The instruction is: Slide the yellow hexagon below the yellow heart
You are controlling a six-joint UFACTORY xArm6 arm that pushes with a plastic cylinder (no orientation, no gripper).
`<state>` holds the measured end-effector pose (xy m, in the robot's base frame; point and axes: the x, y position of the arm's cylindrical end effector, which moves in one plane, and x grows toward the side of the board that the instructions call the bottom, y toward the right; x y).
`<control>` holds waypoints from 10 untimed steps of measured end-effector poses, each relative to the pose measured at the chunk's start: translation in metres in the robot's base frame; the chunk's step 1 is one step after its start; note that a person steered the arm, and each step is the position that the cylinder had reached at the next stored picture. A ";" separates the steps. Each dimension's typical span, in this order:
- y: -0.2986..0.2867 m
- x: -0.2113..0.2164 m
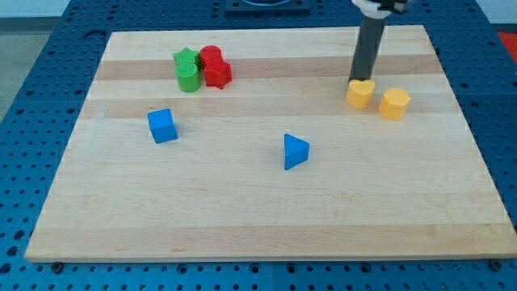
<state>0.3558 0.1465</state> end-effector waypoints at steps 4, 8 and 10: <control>0.102 -0.008; -0.002 0.043; -0.002 0.047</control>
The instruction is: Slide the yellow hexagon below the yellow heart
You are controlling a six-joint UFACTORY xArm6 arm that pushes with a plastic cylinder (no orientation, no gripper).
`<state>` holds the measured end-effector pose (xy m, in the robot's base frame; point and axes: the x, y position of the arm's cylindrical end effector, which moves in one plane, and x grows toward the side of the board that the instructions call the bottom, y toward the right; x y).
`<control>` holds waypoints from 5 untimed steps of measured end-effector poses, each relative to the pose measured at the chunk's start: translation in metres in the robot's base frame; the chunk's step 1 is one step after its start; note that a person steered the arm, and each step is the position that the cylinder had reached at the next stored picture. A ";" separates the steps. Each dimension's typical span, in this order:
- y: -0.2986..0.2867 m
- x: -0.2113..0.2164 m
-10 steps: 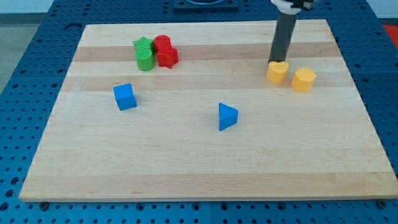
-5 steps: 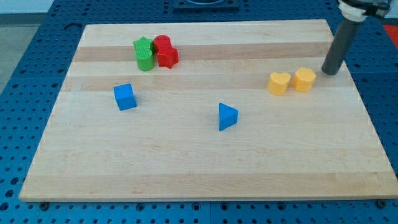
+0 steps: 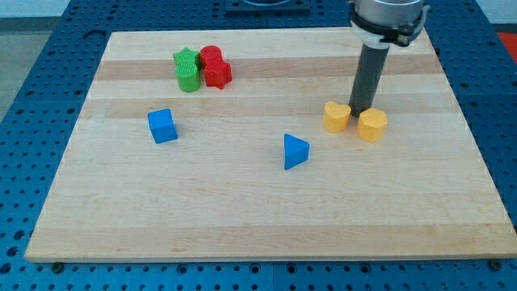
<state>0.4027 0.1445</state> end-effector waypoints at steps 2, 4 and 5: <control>0.038 0.025; 0.060 0.009; 0.098 0.019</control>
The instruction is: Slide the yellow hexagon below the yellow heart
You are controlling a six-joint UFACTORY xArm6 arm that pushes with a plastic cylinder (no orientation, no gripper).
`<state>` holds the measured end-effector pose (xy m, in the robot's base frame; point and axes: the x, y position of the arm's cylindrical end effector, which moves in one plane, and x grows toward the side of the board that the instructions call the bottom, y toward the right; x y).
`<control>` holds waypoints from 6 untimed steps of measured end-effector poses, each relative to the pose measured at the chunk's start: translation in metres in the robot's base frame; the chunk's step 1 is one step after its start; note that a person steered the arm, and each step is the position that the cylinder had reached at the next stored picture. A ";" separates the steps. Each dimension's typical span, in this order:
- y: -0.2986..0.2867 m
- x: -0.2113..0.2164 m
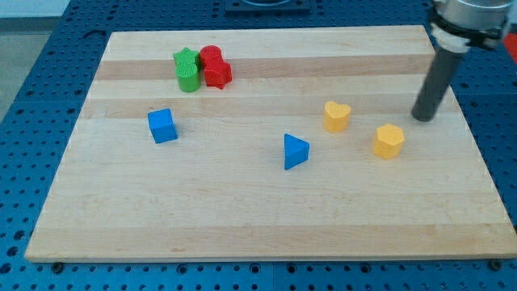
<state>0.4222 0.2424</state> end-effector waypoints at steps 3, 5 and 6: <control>-0.056 0.047; -0.110 0.035; -0.106 0.051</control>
